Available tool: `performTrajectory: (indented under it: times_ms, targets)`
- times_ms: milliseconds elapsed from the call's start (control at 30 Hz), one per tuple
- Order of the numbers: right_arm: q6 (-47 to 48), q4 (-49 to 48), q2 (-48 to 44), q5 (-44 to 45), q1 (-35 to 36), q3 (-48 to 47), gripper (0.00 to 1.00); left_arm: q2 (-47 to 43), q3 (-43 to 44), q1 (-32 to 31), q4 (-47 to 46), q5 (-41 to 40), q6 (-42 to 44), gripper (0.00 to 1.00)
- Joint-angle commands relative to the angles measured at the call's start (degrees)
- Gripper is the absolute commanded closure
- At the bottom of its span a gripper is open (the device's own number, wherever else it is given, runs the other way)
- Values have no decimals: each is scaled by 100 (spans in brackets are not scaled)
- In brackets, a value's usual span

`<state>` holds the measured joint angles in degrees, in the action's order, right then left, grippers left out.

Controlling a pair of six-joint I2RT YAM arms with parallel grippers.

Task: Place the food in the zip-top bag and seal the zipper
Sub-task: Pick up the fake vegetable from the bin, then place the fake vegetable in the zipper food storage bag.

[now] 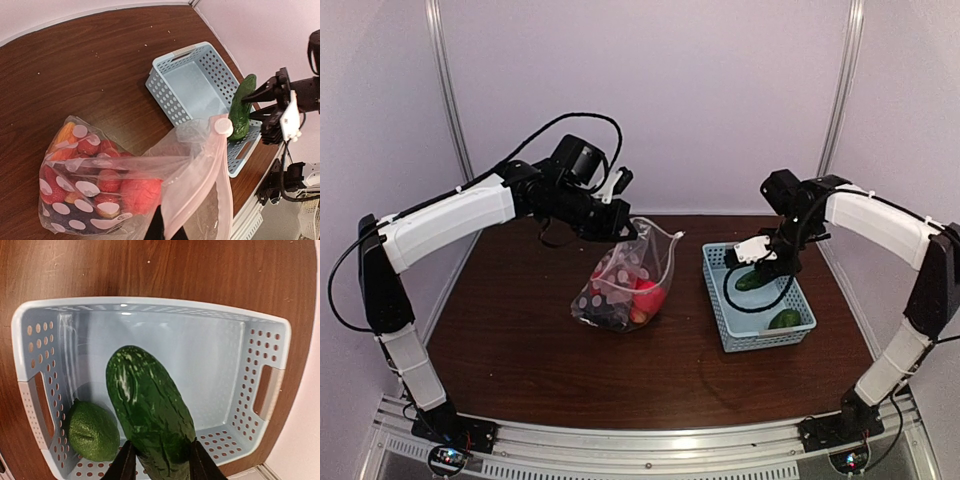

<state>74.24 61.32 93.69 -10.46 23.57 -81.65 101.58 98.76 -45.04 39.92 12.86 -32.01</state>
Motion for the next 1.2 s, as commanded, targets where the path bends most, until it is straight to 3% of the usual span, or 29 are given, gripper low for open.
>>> performTrajectory:
  times_ms: [0, 267, 467, 533, 800, 967, 1033, 1167]
  targets:
    - [-218, 420, -469, -496, -49, -347, 86, 42, 96, 48, -239, 69, -7, 100]
    - [-1640, 583, -645, -3738, 21, -1616, 87, 157, 234, 56, -239, 160, -32, 100]
    - [-3607, -1243, -769, -5236, 400, -1698, 85, 169, 293, 56, -213, 196, -80, 100]
    - [-4283, -2223, -779, -5487, 624, -1583, 84, 169, 302, 56, -215, 234, -117, 100]
    - [-6049, -4348, -102, -5827, 1311, -1400, 84, 151, 507, 56, -66, 327, -118, 100]
    - [-7652, -6681, 144, -6000, 1365, -426, 84, 128, 675, 86, 156, 258, -44, 100]
    - [-7831, -7096, 242, -5981, 1369, -194, 83, 96, 681, 105, 190, 237, -32, 100]
    - [-7527, -6935, 356, -5880, 1365, 79, 83, 26, 658, 118, 220, 202, -20, 100]
